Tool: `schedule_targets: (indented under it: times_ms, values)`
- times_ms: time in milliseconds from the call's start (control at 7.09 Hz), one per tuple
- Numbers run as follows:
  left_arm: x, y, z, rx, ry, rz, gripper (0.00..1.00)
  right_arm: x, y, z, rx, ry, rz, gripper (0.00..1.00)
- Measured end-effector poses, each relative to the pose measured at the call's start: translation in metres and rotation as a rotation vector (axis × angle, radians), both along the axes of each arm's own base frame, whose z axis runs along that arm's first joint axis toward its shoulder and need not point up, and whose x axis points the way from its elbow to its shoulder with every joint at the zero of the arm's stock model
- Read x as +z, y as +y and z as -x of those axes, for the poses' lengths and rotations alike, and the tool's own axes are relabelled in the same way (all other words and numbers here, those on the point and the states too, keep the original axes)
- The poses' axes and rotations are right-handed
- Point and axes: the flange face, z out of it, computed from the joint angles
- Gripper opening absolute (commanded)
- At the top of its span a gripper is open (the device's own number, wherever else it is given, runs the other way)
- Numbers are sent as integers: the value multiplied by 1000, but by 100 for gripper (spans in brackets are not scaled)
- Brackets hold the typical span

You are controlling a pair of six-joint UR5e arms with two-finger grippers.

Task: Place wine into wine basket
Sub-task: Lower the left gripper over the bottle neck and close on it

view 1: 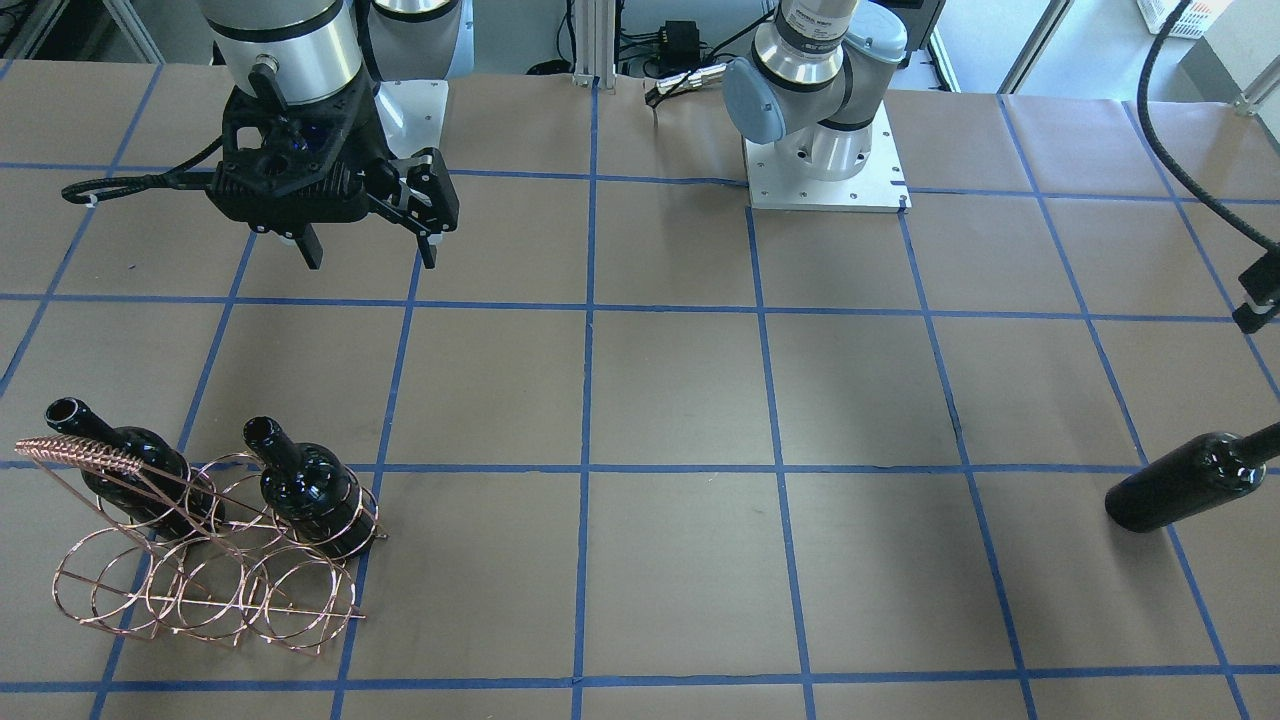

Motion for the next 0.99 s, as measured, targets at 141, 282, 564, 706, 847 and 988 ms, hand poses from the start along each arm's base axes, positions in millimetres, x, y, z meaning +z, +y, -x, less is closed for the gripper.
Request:
schedule_targets:
  times_ms: [141,282,564,706,847,988]
  values:
    - [-13,-12,-12,5,-2,19,100,0,0,0,-1,1,1,100]
    - [-26,-26,-20,-1,-5,44,100,1,-2,0,-1,0,14,100]
    - [-40,-42,-30,-28,-13,71,100,6,-9,5,-13,-4,60,100]
    - [-44,-47,-36,-44,-3,80,100,11,-12,11,-25,-3,75,100]
    - [-49,-50,-45,-48,10,84,100,18,-18,24,-52,-6,91,100]
    - [-54,-50,-55,-53,17,81,100,27,-24,41,-84,-9,108,100]
